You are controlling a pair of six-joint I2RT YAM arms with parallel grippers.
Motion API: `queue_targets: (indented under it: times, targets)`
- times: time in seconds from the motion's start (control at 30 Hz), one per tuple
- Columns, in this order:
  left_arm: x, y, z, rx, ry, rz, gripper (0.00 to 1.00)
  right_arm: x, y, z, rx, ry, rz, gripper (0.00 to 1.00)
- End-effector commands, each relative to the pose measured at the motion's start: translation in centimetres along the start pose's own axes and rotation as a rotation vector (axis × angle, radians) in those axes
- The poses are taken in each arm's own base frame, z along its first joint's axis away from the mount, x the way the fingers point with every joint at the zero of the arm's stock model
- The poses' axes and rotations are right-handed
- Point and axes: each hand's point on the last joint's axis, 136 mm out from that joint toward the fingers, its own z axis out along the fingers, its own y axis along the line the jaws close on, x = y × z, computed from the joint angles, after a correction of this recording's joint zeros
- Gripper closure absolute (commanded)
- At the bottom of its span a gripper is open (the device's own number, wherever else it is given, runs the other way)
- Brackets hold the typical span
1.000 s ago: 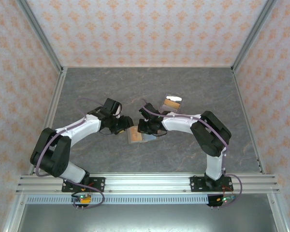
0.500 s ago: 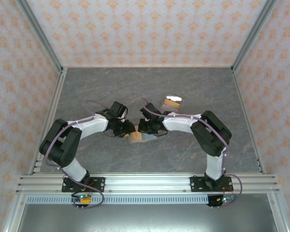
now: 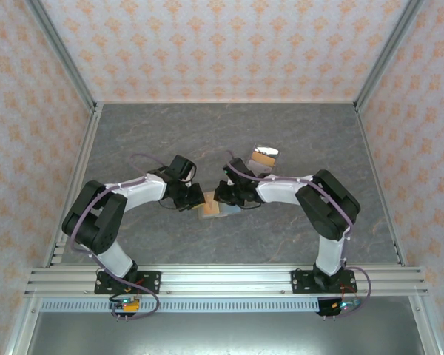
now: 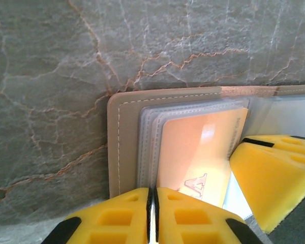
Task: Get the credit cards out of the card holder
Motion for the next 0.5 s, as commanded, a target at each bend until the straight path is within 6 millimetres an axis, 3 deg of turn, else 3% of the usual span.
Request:
queue_targets:
  times: [0.0, 0.47]
  targets:
    - [-0.4, 0.4, 0.7, -0.029, -0.008, 0.019, 0.89, 0.0, 1.2, -0.6, -0.091, -0.003, 0.019, 0.83]
    - [0.4, 2.1, 1.3, -0.089, 0.026, 0.045, 0.93, 0.0, 2.3, -1.3, -0.206, -0.007, 0.003, 0.84]
